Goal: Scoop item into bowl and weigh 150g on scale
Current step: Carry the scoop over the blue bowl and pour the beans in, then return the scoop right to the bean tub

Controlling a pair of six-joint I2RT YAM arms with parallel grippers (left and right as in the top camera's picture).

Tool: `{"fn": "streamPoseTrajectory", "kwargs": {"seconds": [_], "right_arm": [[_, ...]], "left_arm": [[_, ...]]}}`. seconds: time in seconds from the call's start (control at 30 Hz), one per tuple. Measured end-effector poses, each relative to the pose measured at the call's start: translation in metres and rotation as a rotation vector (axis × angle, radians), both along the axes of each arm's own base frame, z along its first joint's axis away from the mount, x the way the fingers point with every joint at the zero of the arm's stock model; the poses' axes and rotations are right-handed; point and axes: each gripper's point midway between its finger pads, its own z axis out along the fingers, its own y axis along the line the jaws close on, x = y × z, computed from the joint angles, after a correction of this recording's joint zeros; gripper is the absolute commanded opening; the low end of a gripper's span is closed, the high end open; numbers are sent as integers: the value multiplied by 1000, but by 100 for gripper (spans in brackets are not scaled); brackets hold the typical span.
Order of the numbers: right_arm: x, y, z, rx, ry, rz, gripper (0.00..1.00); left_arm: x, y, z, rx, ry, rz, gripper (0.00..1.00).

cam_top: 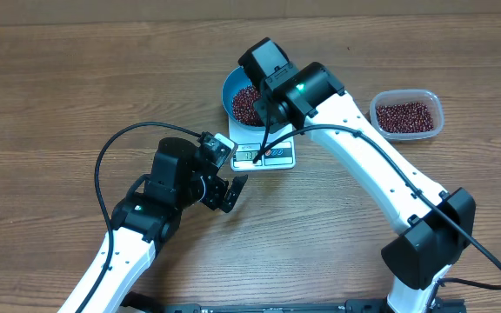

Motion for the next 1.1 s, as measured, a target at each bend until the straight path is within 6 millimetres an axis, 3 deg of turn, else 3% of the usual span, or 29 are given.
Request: {"fn": "streamPoseTrajectory", "kwargs": {"seconds": [0.4, 0.57, 0.67, 0.8, 1.0, 1.1], "right_arm": [[3, -1, 3, -27, -34, -6, 4], [6, 10, 3, 67, -12, 11, 4], [12, 4, 5, 134, 10, -1, 4], [22, -26, 23, 237, 13, -59, 4], [25, -105, 78, 392, -53, -198, 4], [20, -149, 94, 440, -69, -286, 4]], "left_arm": [[0, 0, 0, 0, 0, 0, 99], [0, 0, 0, 0, 0, 0, 100], [0, 0, 0, 0, 0, 0, 100], [0, 0, 0, 0, 0, 0, 100], [0, 0, 0, 0, 0, 0, 100], [0, 0, 0, 0, 0, 0, 100]]}}
